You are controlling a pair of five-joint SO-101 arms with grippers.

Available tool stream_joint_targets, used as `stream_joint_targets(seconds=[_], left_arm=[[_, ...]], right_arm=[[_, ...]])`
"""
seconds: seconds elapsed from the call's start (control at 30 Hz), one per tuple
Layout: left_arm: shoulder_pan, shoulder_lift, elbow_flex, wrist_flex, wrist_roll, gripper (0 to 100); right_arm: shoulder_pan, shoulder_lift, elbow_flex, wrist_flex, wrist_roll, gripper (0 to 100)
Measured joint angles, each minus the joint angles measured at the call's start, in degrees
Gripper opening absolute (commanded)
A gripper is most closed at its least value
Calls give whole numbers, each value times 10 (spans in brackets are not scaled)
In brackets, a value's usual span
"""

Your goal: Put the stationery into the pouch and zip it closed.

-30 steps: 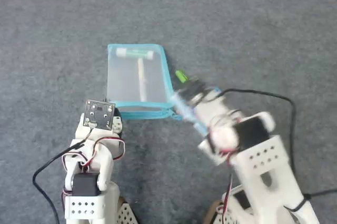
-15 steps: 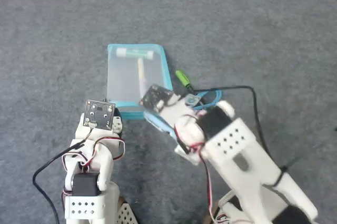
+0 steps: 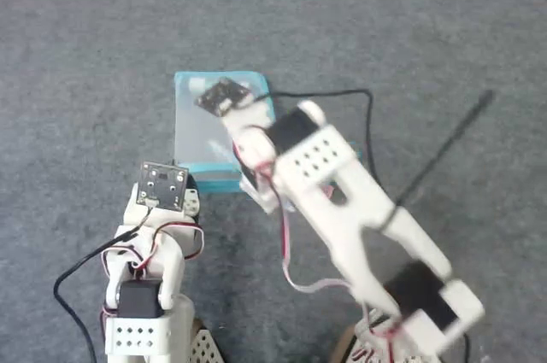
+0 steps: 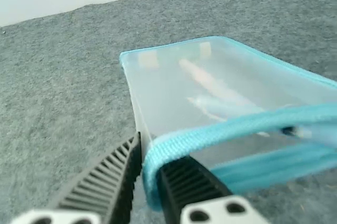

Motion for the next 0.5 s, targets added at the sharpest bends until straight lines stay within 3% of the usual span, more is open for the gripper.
stream_joint_targets(seconds=[0.17,0.4,0.5], left_arm=[[25,0,0,0,0,12],[24,0,0,0,4,12],[24,0,0,-1,5,12]], right_arm=[[0,123,-164,40,-54,19],[1,236,-346,87,-76,216],[-8,237,-360,88,-76,231]])
